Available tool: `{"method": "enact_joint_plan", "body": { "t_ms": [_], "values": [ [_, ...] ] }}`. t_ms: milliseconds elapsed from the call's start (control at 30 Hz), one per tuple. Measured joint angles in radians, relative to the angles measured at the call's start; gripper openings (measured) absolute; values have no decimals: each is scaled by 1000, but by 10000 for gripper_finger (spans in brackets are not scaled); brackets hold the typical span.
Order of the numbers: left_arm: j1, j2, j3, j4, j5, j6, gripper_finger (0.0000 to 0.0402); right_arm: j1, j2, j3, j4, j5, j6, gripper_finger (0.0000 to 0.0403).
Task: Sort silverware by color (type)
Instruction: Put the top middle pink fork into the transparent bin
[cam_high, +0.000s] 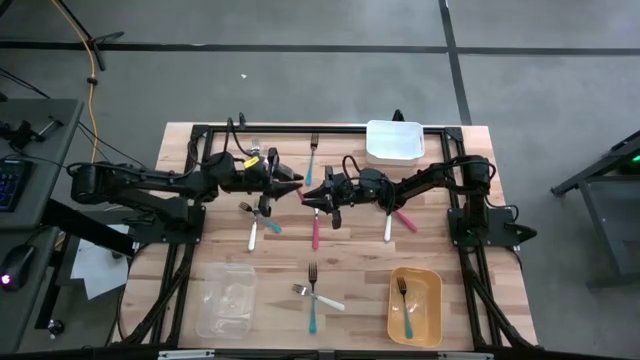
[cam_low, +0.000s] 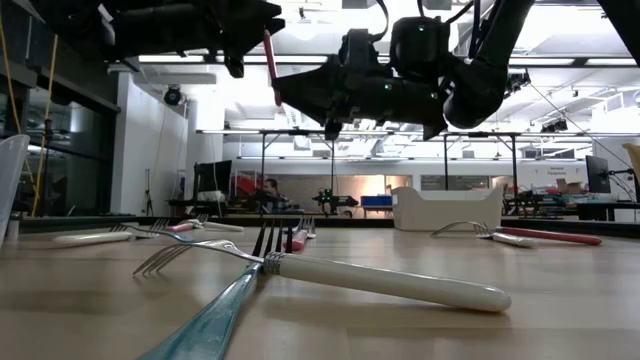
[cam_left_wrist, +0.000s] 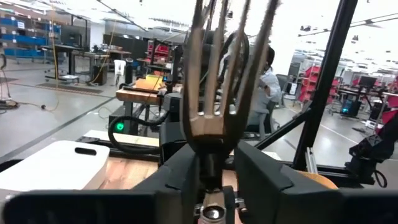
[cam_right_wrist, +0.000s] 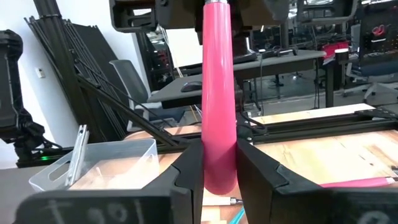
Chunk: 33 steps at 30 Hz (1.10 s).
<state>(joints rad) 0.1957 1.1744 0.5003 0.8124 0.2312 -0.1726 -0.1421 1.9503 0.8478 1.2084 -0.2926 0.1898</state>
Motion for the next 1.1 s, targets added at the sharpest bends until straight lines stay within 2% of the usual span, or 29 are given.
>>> {"method": "enact_joint_plan", "body": {
  "t_ms": [167, 300, 433, 567, 700, 767, 867, 1000, 1100],
  "values": [
    [0, 1, 0, -8, 0, 0, 17, 0, 0, 0, 2, -3, 7, 71],
    [0, 1, 0, -9, -1, -8, 17, 0, 0, 0, -3, -1, 18, 94],
    [-5, -5, 0, -25, -3, -31, 15, 0, 0, 0, -10, 0, 41, 138],
    [-21, -48, 1, -95, -23, -55, 15, -3, 0, 0, -15, -4, 37, 180],
    [-41, -117, 2, -203, -28, -86, 15, -10, -24, 0, -80, -4, 6, 191],
    [-52, -155, 3, -267, -32, -113, 15, -9, -46, -9, -121, 7, -19, 181],
    [-79, -208, 49, -455, -65, -134, 15, -10, -81, -35, -177, 30, -53, 145],
    [-153, -229, 168, -770, -164, -139, 15, -13, -142, -88, -221, 92, -108, 76],
    [-212, -218, 265, -961, -189, -214, 15, -25, -191, -150, -231, 126, -125, 22]
  ]
}}
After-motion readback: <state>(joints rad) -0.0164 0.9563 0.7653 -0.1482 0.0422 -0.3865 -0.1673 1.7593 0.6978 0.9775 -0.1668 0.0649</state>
